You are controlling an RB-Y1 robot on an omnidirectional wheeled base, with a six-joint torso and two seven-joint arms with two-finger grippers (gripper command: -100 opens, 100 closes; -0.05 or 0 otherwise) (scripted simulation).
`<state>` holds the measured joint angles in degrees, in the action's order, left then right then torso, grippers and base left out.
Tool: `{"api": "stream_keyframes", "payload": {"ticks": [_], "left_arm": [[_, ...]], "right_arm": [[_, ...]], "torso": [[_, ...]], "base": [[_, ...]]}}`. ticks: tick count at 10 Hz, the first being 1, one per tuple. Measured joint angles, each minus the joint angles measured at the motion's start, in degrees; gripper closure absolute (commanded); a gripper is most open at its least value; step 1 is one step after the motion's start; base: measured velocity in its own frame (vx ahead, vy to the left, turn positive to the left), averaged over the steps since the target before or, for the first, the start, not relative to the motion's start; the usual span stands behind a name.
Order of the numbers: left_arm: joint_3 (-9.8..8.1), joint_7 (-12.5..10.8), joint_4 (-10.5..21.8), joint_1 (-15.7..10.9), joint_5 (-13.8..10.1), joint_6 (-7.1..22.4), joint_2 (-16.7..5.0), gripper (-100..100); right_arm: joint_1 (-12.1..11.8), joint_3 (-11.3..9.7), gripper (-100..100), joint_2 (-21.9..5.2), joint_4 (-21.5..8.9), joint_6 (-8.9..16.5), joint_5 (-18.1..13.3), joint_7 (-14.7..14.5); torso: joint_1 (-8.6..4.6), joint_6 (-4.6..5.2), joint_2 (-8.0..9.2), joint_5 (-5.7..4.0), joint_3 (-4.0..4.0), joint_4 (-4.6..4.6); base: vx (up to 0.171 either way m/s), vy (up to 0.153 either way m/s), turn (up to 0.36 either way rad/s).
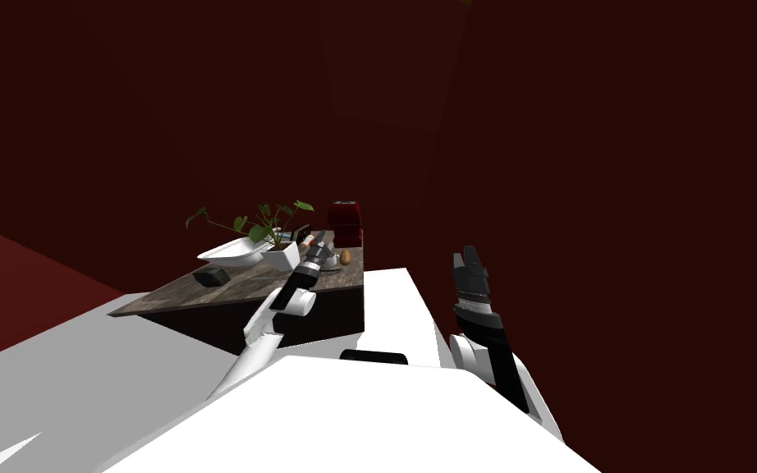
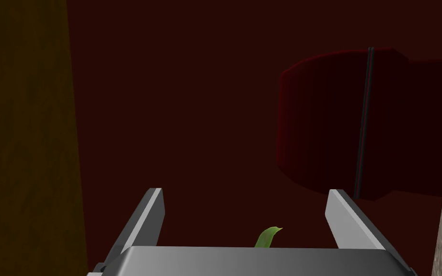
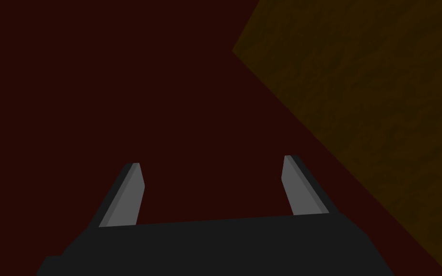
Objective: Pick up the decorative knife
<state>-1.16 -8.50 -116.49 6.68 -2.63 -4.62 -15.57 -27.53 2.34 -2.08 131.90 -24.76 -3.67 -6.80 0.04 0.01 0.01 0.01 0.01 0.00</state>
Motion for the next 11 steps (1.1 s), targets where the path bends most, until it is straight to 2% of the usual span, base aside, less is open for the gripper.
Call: {"api": "stream_keyframes", "payload": {"ticks": [4,11], "left_arm": [[0.14,-0.5,6.0,-5.3,-2.4,5.5,-3.5,-100],[0.55,-1.0,15.5,-14.1,-6.0,15.8,-7.9,-100]], "right_arm": [[0.0,0.0,0,0.0,0.0,0.0,0.0,0.0],[0.0,0.0,0,0.0,0.0,0.0,0.0,0.0]], "torso": [[0.00,-0.01,-0.01,0.00,0.00,0.00],[-0.02,-0.02,-0.02,0.00,-0.01,0.00]], "base": [[-0.010,0.008,-0.020],[-0.006,0.006,-0.019]]}}
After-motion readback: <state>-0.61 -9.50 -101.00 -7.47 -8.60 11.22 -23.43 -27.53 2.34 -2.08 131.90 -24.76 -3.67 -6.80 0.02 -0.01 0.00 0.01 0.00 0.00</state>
